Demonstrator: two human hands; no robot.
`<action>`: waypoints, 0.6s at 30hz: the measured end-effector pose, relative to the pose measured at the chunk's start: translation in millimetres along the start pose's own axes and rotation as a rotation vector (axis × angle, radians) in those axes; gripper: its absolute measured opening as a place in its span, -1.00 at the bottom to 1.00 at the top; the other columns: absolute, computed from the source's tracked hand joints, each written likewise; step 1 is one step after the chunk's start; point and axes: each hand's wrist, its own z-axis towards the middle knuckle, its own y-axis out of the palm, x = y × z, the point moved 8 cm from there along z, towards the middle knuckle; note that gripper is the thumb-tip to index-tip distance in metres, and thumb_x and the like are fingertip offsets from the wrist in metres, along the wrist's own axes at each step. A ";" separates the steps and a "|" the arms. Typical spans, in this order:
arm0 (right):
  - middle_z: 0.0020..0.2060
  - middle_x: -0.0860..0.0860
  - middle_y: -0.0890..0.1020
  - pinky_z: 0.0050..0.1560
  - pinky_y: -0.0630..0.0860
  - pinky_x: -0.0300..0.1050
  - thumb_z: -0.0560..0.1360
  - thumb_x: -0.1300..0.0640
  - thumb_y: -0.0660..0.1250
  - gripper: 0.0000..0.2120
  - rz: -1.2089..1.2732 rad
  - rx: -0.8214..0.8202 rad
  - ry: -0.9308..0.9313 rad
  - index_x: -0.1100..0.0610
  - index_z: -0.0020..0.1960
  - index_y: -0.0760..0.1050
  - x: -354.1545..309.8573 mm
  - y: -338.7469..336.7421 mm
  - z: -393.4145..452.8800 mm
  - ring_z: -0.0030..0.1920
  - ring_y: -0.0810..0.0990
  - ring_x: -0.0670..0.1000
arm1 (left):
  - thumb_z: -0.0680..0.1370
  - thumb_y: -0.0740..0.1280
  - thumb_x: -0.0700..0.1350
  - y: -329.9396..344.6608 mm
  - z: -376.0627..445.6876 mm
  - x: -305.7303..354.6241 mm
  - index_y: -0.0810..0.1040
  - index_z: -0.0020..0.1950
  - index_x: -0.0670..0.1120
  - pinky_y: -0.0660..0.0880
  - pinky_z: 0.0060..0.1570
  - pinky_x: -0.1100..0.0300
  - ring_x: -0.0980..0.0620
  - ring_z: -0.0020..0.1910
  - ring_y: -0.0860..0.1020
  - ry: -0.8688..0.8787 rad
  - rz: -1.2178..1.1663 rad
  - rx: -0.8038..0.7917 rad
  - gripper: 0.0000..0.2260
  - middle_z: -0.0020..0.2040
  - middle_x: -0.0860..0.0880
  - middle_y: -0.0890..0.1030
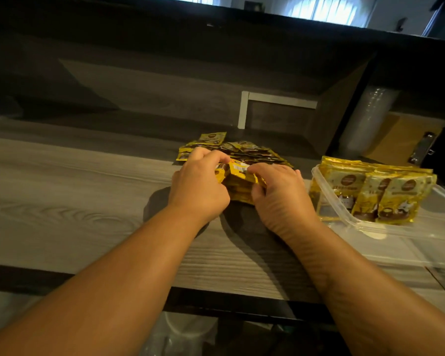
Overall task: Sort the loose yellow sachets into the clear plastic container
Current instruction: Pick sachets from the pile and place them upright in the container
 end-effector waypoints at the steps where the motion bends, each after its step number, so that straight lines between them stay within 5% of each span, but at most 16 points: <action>1: 0.17 -0.04 0.61 0.37 0.30 0.01 0.57 0.13 0.27 -0.70 0.052 0.087 -0.008 -0.05 0.28 0.51 -0.8 -7.4 -1.8 0.26 0.46 0.04 | 0.43 0.43 -0.31 -1.5 0.2 -1.4 0.55 0.24 0.09 0.58 0.13 0.02 -0.02 0.24 0.50 -0.006 -0.015 0.015 -0.54 0.30 0.05 0.43; 6: -0.22 -0.14 0.61 -0.23 0.54 -0.13 0.63 0.11 0.20 -0.88 0.606 0.379 0.125 -0.01 -0.01 0.51 15.4 -36.4 -12.2 -0.19 0.59 -0.13 | 0.43 0.45 -0.32 -0.1 0.4 -2.5 0.58 0.24 0.04 0.53 0.14 0.13 0.02 0.25 0.46 -0.037 0.008 0.021 -0.57 0.29 0.06 0.42; 10: -0.18 -0.04 0.69 -0.20 0.67 0.07 0.63 0.09 0.19 -0.85 0.910 0.340 0.232 -0.08 0.00 0.52 21.6 -30.8 -16.3 -0.18 0.69 -0.06 | 0.45 0.41 -0.35 -2.1 -0.4 -2.1 0.60 0.20 0.05 0.52 0.10 0.17 0.01 0.25 0.46 -0.035 -0.004 0.055 -0.59 0.29 0.03 0.44; 13: -0.15 -0.03 0.70 -0.20 0.67 0.00 0.63 0.07 0.19 -0.87 0.962 0.325 0.259 -0.07 0.03 0.52 23.4 -27.9 -17.2 -0.16 0.70 -0.03 | 0.55 0.30 -0.35 -17.5 -3.7 2.0 0.61 0.19 0.05 0.49 -0.01 0.30 0.03 0.18 0.50 0.009 -0.115 0.203 -0.64 0.24 0.02 0.50; 15: -0.13 -0.05 0.69 -0.21 0.63 -0.08 0.64 0.07 0.18 -0.87 0.950 0.349 0.249 -0.07 0.05 0.51 24.3 -31.5 -18.8 -0.15 0.69 -0.06 | 0.58 0.28 -0.32 -31.0 -7.9 1.6 0.59 0.16 0.11 0.51 -0.11 0.36 0.12 0.09 0.55 -0.009 -0.284 0.318 -0.65 0.12 0.09 0.56; 18: -0.10 -0.07 0.67 -0.18 0.65 -0.03 0.64 0.07 0.16 -0.86 0.947 0.411 0.245 -0.14 0.02 0.46 25.8 -38.4 -22.7 -0.14 0.67 -0.09 | 0.58 0.30 -0.32 -32.5 -6.6 -21.6 0.56 0.05 0.16 0.64 -0.10 0.13 0.09 0.02 0.63 -0.262 -0.782 0.362 -0.66 0.02 0.10 0.62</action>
